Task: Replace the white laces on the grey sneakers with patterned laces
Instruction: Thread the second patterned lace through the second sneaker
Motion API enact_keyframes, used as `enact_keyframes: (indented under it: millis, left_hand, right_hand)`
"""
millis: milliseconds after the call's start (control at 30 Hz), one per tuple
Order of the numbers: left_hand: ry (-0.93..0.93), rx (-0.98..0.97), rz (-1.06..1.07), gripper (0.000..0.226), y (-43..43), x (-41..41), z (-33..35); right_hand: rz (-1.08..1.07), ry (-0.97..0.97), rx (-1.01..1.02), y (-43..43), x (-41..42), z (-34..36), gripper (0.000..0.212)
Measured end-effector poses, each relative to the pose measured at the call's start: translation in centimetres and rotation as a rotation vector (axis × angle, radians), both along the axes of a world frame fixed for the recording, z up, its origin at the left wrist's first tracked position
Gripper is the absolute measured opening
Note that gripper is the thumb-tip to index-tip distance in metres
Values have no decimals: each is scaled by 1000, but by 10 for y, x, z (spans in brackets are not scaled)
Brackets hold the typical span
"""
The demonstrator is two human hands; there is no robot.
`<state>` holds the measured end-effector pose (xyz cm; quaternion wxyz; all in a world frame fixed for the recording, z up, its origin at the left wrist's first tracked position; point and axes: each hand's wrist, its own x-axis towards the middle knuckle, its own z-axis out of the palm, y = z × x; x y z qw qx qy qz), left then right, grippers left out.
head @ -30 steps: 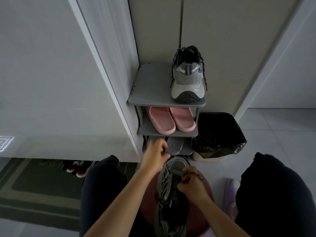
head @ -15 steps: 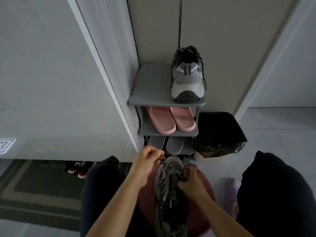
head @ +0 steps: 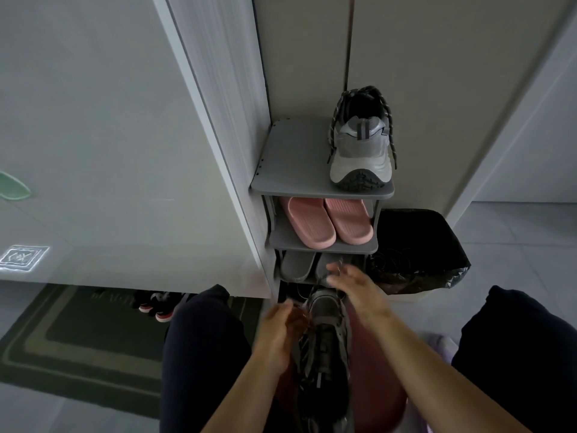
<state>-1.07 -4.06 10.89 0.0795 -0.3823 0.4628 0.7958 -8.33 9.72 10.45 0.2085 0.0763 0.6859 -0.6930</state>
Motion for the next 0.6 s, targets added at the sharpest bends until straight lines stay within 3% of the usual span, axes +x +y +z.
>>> enact_keyframes:
  millis: [33, 100, 233, 300, 433, 600]
  left_hand:
    - [40, 75, 45, 18, -2, -2, 2]
    - [99, 221, 98, 22, -5, -7, 4]
    - [133, 423, 120, 27, -1, -10, 16]
    - [133, 506, 146, 30, 5, -9, 27]
    - [191, 532, 166, 33, 3, -17, 57]
    - [512, 542, 150, 32, -23, -26, 133]
  right_hand:
    - [-16, 7, -65, -1, -4, 9, 11]
    - [-22, 24, -105, 1, -4, 19, 12]
    - [207, 129, 435, 3, 30, -5, 37]
    - [187, 180, 532, 0, 49, -21, 44]
    - [227, 226, 716, -12, 63, -33, 32]
    - [112, 222, 813, -7, 63, -36, 31]
